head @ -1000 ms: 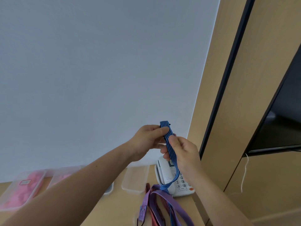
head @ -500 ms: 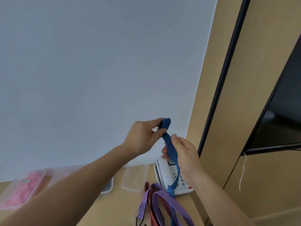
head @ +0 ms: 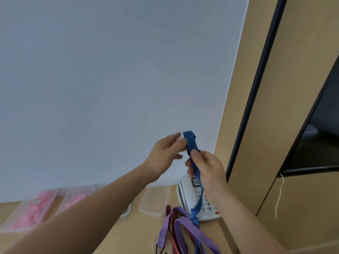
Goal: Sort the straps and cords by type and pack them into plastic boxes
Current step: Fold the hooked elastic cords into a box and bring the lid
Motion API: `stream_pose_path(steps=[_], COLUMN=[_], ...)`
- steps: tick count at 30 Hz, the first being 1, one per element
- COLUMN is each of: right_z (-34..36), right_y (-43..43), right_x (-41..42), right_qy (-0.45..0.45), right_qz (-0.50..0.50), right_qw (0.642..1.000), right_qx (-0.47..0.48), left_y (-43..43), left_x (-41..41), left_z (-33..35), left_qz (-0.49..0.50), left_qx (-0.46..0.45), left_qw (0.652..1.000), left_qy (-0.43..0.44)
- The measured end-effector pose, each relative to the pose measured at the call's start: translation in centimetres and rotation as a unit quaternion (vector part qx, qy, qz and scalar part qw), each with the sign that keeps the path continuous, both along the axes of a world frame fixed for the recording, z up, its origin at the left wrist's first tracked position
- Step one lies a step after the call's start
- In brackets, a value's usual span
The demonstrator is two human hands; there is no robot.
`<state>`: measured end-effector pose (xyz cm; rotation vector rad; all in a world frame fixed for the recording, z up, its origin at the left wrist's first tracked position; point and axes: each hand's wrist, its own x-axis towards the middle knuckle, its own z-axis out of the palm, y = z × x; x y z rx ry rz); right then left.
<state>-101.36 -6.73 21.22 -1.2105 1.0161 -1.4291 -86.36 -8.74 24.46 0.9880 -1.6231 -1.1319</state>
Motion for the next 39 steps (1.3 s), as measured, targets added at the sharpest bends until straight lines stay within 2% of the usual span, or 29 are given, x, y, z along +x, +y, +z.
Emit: stream_pose_path(steps=[1,3,9,15,19,20,22,25,27,33,34,36,38,39], right_z=[-0.1,-0.3,-1.1,-1.1,-0.7,-0.5,-0.2,0.4,0.5,0.7,0.7,0.7,0.7,0.7], right_y=[0.0,-0.1,-0.3,-0.5,-0.3,-0.3,-0.2,-0.1,0.0,0.1,0.0,-0.1,-0.2,-0.3], right_x=[0.0,0.0,-0.2,-0.3,0.0,0.1,0.2,0.3,0.2,0.5,0.5,0.6,0.6,0.5], right_qy=[0.007,0.019,0.048,0.09,0.058,0.047,0.027,0.017,0.013,-0.001,-0.003,-0.002,0.001,0.003], right_qz=[-0.001,0.002,0.032,0.007,-0.011,-0.014,-0.017,-0.004,0.008,0.019,0.017,0.004,-0.014,-0.021], right_qw=[1.0,1.0,0.998,0.995,0.996,0.996,0.997,0.997,0.996,0.995,0.995,0.996,0.997,0.998], right_qx=[-0.004,-0.008,0.038,0.051,0.069,0.069,0.071,0.082,0.087,0.098,0.096,0.085,0.073,0.065], left_y=[0.0,-0.1,-1.1,-2.0,-2.0,-1.9,-1.7,-1.5,-2.0,-2.9,-3.0,-2.7,-2.2,-1.9], left_x=[0.0,0.0,-0.3,-0.2,-0.4,-0.3,-0.3,-0.1,0.3,1.6,1.6,1.4,0.8,0.6], left_z=[0.4,0.4,0.5,0.0,-0.9,-1.1,-1.6,-2.0,-2.2,-2.8,-2.9,-3.0,-3.0,-2.7], left_qz=[-0.023,-0.034,0.062,0.104,0.146,0.151,0.15,0.152,0.147,0.089,0.099,0.131,0.137,0.116], left_qx=[0.038,0.055,0.01,-0.074,-0.17,-0.217,-0.34,-0.472,-0.529,-0.625,-0.614,-0.531,-0.366,-0.238], left_qw=[0.999,0.998,0.996,0.992,0.97,0.956,0.905,0.83,0.788,0.704,0.712,0.774,0.881,0.939], left_qy=[0.003,0.016,0.071,-0.006,-0.096,-0.13,-0.207,-0.256,-0.279,-0.326,-0.327,-0.318,-0.267,-0.218])
